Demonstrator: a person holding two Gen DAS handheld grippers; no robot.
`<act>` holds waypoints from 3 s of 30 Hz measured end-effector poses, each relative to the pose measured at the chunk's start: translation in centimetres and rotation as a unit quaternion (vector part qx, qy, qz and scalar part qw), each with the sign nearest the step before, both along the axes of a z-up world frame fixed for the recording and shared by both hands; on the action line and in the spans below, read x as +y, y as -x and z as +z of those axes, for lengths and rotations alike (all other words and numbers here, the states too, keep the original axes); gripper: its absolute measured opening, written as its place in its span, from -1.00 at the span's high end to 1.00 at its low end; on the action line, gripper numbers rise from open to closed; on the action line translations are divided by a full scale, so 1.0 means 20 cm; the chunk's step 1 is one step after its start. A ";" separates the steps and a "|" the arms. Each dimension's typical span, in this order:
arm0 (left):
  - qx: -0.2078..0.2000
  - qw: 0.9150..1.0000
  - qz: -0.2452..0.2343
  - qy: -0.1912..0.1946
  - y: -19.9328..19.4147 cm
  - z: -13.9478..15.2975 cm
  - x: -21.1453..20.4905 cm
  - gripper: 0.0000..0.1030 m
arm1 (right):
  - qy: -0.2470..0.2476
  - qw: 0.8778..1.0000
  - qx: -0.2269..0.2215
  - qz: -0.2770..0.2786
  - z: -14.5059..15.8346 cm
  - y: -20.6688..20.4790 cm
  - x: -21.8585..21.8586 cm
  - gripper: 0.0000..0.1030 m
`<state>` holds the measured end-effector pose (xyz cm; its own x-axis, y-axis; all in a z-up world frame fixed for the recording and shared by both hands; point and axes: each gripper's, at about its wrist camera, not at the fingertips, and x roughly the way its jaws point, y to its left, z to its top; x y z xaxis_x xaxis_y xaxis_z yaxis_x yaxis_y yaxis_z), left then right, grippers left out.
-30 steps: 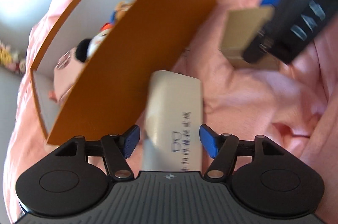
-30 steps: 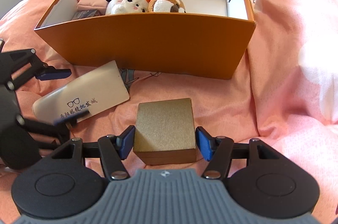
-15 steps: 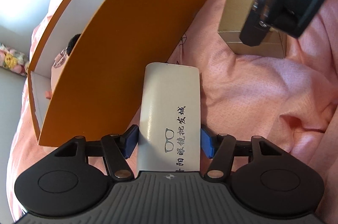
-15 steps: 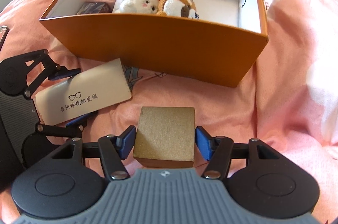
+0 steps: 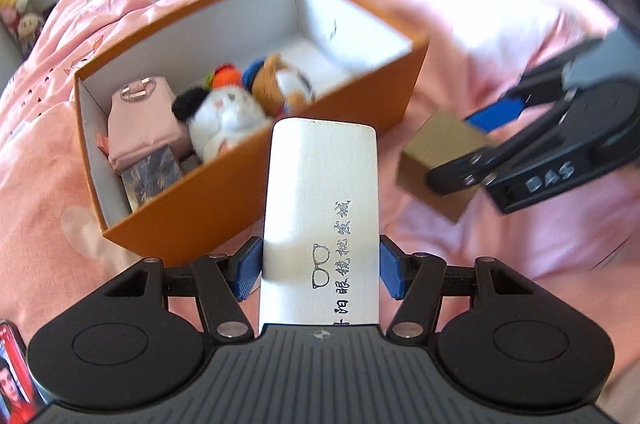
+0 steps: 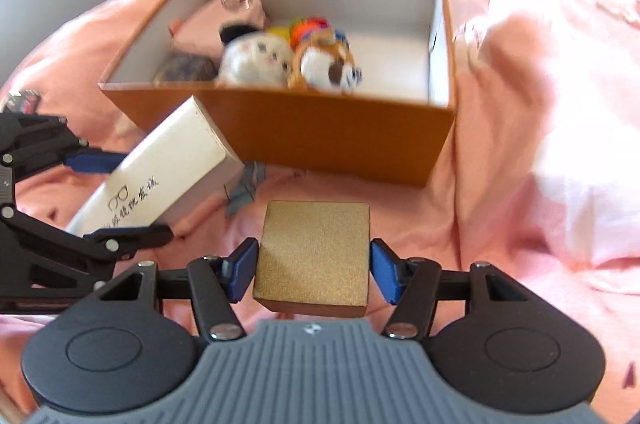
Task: Organize objects
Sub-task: 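Lift both held items and carry them over the orange box, then lower the white case with left while right lowers the gold box into the box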
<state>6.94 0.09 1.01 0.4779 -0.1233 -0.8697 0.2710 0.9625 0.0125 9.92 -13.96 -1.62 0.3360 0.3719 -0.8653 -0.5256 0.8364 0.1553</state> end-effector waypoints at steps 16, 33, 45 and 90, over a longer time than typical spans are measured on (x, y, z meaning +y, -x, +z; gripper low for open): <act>-0.031 0.976 0.127 0.175 -0.57 0.30 0.04 -0.34 | -0.067 0.987 -0.129 -0.066 0.50 -0.29 -0.16 -0.21; 0.082 0.942 0.247 0.212 -1.00 -0.22 -0.04 -0.34 | 0.003 0.983 -0.148 -0.111 0.30 -0.73 -0.19 -0.20; 0.124 0.922 0.289 0.227 -1.03 -0.38 -0.06 -0.36 | 0.005 0.985 -0.127 -0.115 0.19 -0.80 -0.21 -0.20; -0.003 0.960 0.230 0.158 -1.02 -0.05 0.40 0.10 | -0.057 0.995 -0.076 -0.028 0.27 -0.91 0.22 -0.21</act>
